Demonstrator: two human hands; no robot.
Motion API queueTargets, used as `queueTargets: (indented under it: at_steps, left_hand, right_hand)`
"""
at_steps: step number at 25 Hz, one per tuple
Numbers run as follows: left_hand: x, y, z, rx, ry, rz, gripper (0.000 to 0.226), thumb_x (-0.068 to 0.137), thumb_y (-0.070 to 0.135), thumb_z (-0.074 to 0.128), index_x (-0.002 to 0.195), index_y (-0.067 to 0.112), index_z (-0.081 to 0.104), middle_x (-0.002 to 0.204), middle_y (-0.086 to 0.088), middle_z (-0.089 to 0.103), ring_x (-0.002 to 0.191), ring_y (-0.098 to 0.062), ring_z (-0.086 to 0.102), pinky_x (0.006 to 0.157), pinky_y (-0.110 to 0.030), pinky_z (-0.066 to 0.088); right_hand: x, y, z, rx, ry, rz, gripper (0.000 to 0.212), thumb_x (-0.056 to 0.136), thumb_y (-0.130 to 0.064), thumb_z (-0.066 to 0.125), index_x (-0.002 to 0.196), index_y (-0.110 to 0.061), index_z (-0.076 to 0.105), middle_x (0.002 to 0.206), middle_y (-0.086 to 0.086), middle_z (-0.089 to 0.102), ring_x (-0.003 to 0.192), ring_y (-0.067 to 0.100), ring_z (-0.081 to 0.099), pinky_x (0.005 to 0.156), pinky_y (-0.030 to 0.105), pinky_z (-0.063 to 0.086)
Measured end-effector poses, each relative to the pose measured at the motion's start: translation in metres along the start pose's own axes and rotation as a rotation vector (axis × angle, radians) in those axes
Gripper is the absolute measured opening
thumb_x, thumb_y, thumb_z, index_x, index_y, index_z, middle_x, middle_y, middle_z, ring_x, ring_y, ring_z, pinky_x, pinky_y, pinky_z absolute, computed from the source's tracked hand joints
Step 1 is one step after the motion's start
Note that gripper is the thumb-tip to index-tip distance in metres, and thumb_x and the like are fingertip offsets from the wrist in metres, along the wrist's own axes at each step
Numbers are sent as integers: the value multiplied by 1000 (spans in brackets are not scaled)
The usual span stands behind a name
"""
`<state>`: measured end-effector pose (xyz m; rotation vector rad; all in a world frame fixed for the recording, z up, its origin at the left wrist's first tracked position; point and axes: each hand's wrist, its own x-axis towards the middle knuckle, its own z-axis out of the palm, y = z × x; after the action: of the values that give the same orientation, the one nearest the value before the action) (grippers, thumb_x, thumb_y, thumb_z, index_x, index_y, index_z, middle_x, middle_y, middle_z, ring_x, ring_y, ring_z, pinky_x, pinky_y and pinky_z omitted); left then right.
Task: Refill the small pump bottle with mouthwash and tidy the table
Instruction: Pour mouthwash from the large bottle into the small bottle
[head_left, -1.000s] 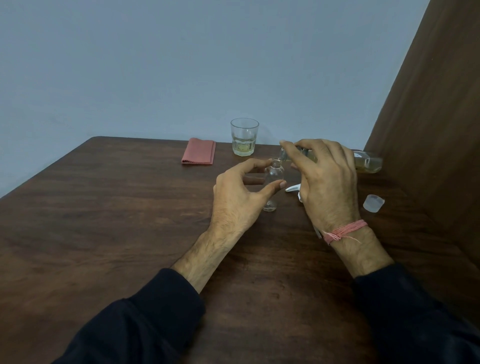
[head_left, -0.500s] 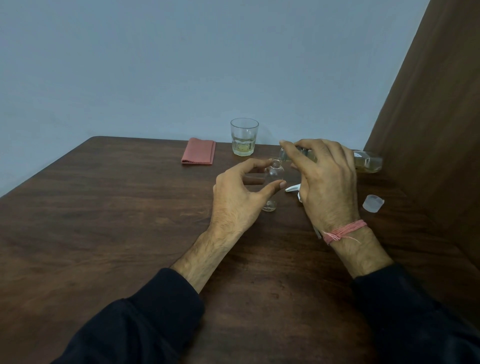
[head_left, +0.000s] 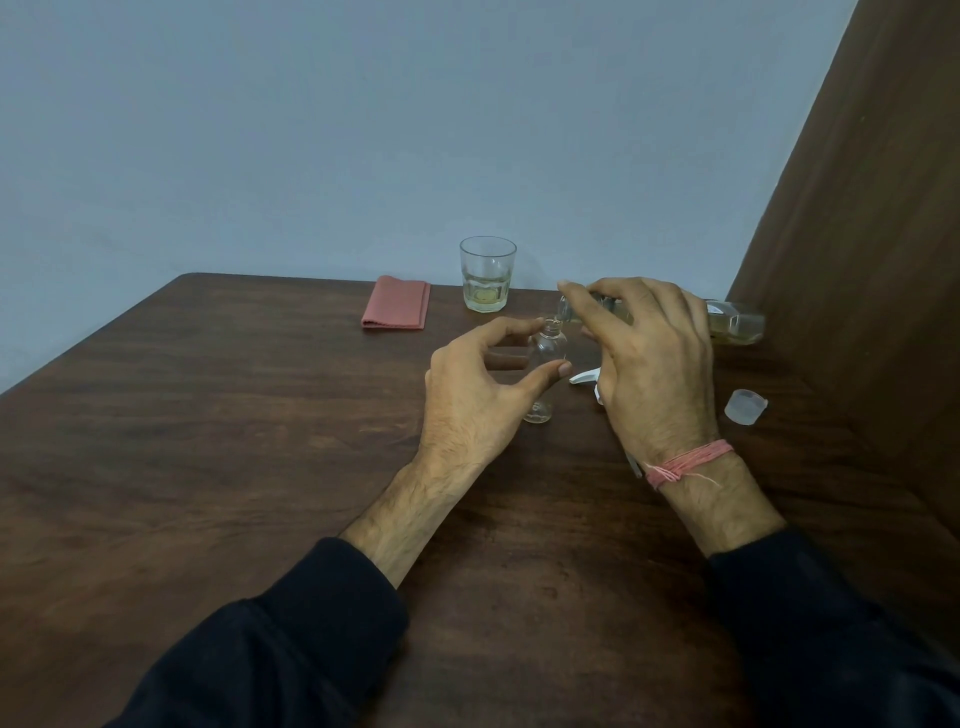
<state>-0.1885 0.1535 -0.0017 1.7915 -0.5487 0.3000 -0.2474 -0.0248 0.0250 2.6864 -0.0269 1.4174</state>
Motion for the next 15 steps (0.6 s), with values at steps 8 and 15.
queueTargets:
  at_steps: [8, 15]
  left_hand:
    - [1, -1, 0, -2, 1, 5, 52, 82, 52, 100, 129, 38, 82, 120, 22, 81, 98, 7, 79, 90, -35, 70]
    - [1, -1, 0, -1, -5, 2, 52, 82, 53, 99, 129, 39, 82, 118, 23, 81, 98, 8, 79, 90, -33, 69]
  right_hand:
    - [1, 1, 1, -10, 6, -3, 76, 78, -1, 82, 149, -22, 64, 132, 8, 69, 124, 37, 61, 105, 54, 45]
    - [1, 1, 2, -12, 17, -7, 78, 77, 1, 83, 150, -23, 64, 132, 7, 69, 124, 35, 61, 105, 53, 44]
